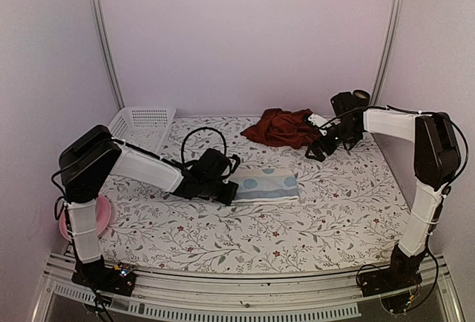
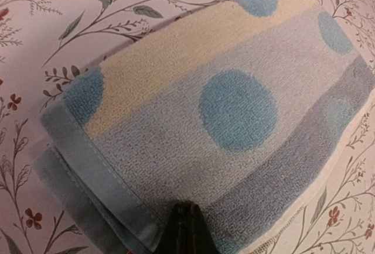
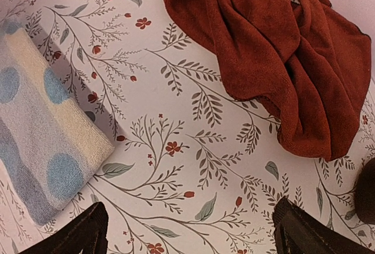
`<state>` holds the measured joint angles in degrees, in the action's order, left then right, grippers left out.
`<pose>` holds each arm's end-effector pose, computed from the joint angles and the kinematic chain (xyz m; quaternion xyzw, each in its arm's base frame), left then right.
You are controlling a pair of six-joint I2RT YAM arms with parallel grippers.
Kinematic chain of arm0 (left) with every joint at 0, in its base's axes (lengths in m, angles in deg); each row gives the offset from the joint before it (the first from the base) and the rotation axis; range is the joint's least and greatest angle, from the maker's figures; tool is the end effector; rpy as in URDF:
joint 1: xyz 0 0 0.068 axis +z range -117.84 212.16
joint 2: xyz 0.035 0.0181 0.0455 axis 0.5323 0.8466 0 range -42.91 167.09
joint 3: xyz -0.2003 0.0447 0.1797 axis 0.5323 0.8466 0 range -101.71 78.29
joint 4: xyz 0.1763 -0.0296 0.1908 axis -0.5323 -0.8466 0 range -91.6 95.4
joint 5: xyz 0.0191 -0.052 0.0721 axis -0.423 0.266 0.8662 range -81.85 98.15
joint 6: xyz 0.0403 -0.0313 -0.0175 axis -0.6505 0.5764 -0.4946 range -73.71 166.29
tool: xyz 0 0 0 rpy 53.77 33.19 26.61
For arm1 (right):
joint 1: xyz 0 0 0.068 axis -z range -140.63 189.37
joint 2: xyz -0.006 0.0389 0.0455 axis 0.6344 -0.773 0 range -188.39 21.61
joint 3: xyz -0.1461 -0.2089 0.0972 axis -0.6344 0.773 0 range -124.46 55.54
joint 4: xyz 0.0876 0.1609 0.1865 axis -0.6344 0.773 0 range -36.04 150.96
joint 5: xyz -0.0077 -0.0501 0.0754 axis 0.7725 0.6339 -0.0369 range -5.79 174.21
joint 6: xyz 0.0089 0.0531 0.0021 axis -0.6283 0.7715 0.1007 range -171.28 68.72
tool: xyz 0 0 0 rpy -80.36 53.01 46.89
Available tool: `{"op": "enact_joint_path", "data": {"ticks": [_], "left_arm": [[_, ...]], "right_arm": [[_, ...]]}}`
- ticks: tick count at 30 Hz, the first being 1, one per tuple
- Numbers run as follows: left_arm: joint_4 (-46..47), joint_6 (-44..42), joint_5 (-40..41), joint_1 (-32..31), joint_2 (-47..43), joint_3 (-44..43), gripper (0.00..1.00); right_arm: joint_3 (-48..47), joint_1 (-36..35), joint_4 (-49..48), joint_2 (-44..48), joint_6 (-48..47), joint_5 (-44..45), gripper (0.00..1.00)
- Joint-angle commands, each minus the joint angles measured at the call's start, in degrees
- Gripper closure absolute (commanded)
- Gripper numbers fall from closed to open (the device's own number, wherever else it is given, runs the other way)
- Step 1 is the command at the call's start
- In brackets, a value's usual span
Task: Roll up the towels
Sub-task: Smooth out the towel at the center of the board, then rotate the towel at the center of the board.
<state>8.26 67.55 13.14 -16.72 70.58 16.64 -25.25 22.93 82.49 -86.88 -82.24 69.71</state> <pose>0.2626 -0.2959 0.1175 0.2085 0.9123 -0.1677 0.3099 0.3895 0.1243 0.2130 -0.4152 0.8544 0.0835 0.3011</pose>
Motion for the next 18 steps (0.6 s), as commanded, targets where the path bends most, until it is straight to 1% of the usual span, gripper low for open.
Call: {"op": "enact_joint_path", "data": {"ticks": [1, 4, 8, 11, 12, 14, 16, 17, 18], "left_arm": [[-1.7, -2.0, 0.1, 2.1, 2.5, -0.7, 1.0], [-4.0, -4.7, -0.2, 3.8, 3.8, -4.0, 1.0], [-9.0, -10.0, -2.1, 6.7, 7.9, -12.1, 1.0], [-13.8, -13.0, -5.2, 8.9, 14.0, -20.8, 1.0], [-15.8, -13.8, -5.1, 9.7, 16.3, -26.2, 0.99], [-20.4, -15.7, -4.4, 10.5, 21.2, -35.7, 0.96], [-25.0, -16.9, -0.7, 10.9, 25.5, -45.2, 0.92], [-26.6, -17.4, 0.9, 10.8, 27.1, -49.3, 0.87], [-27.8, -17.5, 2.3, 10.8, 28.0, -52.5, 0.76]], "right_arm": [[0.6, -0.1, -1.1, 0.3, 0.9, -0.6, 0.01], [0.6, -0.1, -1.2, 0.5, 1.0, -0.6, 0.01], [0.8, -0.1, -1.4, 0.5, 1.0, -0.5, 0.01], [1.0, -0.1, -1.6, 0.4, 0.8, 0.0, 0.01], [1.1, -0.1, -1.7, 0.4, 0.8, 0.1, 0.01], [1.2, -0.1, -1.9, 0.3, 0.6, 0.4, 0.01], [1.5, -0.1, -2.2, 0.3, 0.4, 1.1, 0.01], [1.7, -0.1, -2.6, 0.4, 0.3, 1.5, 0.01], [1.8, -0.1, -2.8, 0.5, 0.3, 1.8, 0.01]]}}
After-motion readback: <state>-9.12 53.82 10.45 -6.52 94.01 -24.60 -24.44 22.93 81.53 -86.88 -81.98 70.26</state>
